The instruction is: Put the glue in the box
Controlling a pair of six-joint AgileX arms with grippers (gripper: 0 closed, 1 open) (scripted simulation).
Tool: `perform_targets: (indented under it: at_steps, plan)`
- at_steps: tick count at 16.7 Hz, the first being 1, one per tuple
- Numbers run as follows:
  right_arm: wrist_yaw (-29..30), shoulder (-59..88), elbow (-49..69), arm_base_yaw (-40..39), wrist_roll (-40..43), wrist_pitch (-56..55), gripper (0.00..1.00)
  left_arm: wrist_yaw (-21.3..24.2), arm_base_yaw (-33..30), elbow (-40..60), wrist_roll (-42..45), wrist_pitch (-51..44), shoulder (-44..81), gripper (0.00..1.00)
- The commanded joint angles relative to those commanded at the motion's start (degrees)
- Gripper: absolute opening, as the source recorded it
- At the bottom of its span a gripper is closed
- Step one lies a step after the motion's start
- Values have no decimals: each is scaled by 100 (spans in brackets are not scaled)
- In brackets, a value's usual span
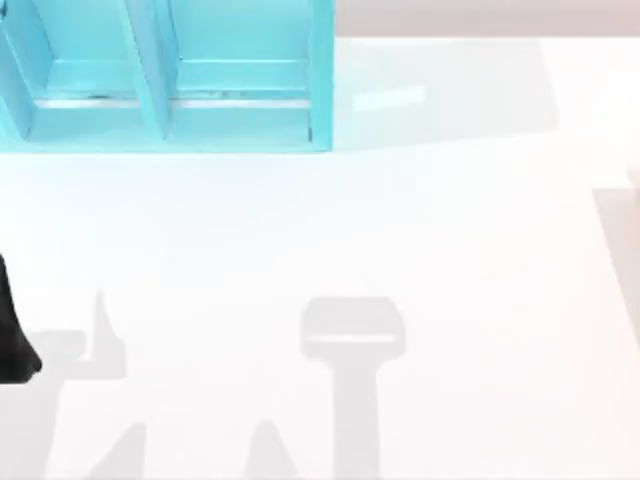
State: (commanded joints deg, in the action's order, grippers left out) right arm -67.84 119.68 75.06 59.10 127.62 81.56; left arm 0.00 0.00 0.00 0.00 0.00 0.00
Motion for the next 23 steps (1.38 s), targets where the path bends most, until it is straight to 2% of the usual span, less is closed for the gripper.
perform_targets:
  at_steps: [11,17,23]
  plan:
    - [-369,-339,-981,-714,-2182,-2853,0,0,0,0,0,0,0,100]
    - [-379,-395,-1084,-855,-2419,-3133,0,0,0,0,0,0,0,100]
    - [-379,-395,-1084,-855,-2419,-3133,45,0,0,0,0,0,0,100]
